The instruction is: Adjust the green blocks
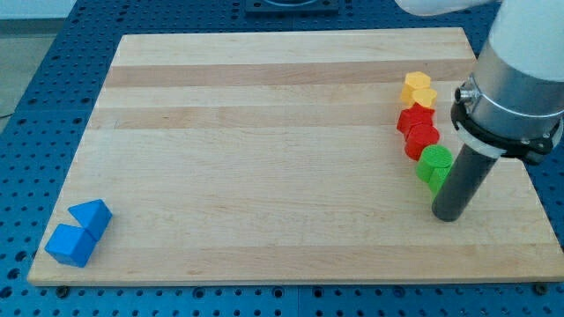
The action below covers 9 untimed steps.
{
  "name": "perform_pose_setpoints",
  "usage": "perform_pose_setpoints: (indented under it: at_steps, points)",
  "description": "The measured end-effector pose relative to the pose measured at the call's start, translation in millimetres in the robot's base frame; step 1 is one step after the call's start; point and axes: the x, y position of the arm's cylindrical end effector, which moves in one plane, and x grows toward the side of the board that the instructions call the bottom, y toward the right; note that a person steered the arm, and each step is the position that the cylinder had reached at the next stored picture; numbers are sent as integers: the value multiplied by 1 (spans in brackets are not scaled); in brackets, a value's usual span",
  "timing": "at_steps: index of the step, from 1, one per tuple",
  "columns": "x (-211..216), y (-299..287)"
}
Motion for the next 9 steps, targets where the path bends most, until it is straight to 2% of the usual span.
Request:
perform_pose_setpoints:
  at_steps: [1,2,3,4,7,8,9]
  points:
    - [1,-23]
    - [-11,-77]
    - [-54,-140]
    - [-101,-160]
    - [-104,-54]
    - [-104,-55]
    - [-104,-119]
